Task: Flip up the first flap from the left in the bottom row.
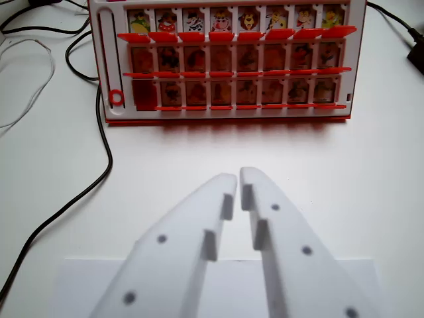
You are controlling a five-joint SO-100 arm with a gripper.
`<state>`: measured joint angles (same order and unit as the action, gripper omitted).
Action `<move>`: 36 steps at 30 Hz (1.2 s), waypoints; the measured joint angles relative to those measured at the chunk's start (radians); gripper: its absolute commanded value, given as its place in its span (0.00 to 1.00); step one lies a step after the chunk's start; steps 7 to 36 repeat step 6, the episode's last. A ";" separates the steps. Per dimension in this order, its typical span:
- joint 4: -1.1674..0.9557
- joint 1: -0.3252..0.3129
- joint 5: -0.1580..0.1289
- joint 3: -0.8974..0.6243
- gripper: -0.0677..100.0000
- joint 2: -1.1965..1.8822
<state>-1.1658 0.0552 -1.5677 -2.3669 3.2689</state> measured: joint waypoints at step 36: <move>-0.026 -0.021 -0.011 0.025 0.00 0.000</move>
